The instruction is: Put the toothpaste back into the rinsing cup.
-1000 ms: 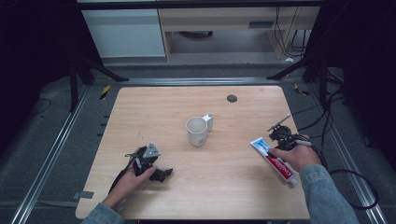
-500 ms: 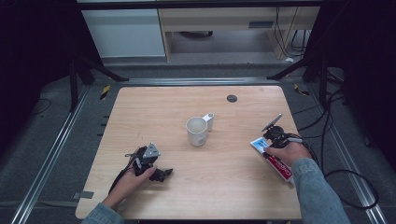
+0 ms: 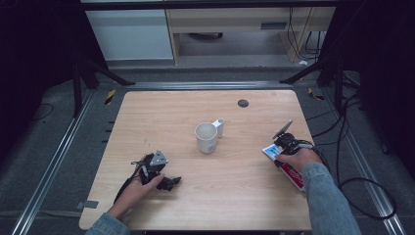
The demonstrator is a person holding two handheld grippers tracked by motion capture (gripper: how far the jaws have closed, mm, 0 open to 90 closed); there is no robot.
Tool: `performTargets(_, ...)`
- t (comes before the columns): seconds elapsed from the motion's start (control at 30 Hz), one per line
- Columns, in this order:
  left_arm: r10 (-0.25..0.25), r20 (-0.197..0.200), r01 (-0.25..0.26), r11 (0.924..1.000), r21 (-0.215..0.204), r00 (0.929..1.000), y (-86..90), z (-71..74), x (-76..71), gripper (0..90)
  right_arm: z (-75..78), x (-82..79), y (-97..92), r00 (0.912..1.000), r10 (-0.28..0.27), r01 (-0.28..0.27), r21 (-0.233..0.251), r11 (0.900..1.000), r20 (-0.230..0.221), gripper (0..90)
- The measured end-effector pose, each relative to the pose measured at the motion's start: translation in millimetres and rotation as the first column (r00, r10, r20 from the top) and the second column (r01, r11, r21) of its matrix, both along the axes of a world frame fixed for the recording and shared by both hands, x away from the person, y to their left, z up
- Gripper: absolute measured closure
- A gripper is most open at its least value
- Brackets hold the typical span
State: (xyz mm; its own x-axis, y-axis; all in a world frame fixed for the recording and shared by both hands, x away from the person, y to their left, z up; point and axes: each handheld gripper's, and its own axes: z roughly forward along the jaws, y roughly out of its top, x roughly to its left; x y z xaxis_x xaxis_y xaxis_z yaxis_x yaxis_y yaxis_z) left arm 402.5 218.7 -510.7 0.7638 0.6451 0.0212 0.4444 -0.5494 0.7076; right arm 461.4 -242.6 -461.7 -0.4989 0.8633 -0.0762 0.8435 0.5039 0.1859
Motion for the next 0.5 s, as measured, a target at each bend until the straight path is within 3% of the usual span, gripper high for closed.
performTargets(0.5, 0.0, 0.0, 0.0, 1.0, -0.001, 1.0, 0.0, 0.0, 0.0, 0.0, -7.4, 3.6, 3.3, 0.9998, 0.01, -0.01, -0.005, 0.9999, -0.016, 45.4)
